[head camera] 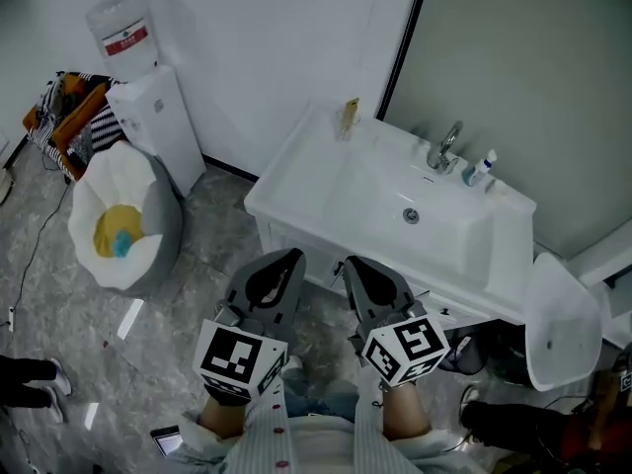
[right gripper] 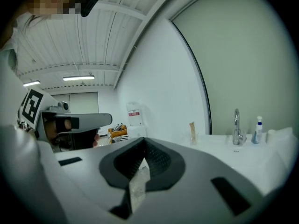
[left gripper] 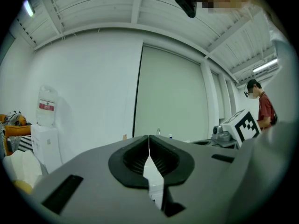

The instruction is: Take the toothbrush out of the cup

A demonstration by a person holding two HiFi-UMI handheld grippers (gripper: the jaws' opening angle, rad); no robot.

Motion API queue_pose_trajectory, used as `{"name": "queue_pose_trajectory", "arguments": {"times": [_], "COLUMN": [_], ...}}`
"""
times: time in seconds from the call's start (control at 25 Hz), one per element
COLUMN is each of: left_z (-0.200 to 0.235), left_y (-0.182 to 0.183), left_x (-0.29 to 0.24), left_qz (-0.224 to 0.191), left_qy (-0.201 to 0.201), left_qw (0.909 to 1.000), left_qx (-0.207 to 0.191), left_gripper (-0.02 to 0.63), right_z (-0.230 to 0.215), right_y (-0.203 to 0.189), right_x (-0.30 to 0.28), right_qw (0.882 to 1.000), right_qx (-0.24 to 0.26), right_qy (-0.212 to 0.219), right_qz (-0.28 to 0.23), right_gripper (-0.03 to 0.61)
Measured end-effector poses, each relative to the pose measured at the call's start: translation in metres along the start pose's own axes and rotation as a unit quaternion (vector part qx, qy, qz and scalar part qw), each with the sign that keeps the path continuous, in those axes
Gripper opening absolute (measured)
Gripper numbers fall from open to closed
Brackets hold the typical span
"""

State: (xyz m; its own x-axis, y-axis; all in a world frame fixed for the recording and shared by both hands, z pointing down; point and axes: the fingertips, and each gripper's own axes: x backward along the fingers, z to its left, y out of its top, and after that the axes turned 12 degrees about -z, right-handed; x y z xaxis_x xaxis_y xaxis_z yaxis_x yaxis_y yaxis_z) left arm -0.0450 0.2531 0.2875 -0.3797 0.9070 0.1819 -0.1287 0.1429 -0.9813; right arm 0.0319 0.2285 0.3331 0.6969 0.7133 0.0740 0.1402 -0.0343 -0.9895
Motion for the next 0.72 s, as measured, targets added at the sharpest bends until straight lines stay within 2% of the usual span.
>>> {"name": "queue_pose_trajectory", "arguments": {"times": [0.36, 0.72], "left_z": [0.030, 0.069], "left_y": [-0.014, -0.023], "left_x": [-0.007, -0.037], "left_qz": [0.011, 0.010], "left_qy": [-0.002, 0.019], "left_qw": [0.9999, 0.9998], "left_qx": [0.007, 0.006], "left_gripper": [0.018, 0.018], "right_z": [-0.013, -0.042], "right_y": [-0.014, -0.023], "right_x": [-0.025, -0.076], "right_qw": [1.000, 1.000], "right_qx": [-0.008, -0.007], "right_qy": [-0.024, -0.015], "right_qz": [0.008, 0.016], "right_gripper": [0.011, 0.011]}}
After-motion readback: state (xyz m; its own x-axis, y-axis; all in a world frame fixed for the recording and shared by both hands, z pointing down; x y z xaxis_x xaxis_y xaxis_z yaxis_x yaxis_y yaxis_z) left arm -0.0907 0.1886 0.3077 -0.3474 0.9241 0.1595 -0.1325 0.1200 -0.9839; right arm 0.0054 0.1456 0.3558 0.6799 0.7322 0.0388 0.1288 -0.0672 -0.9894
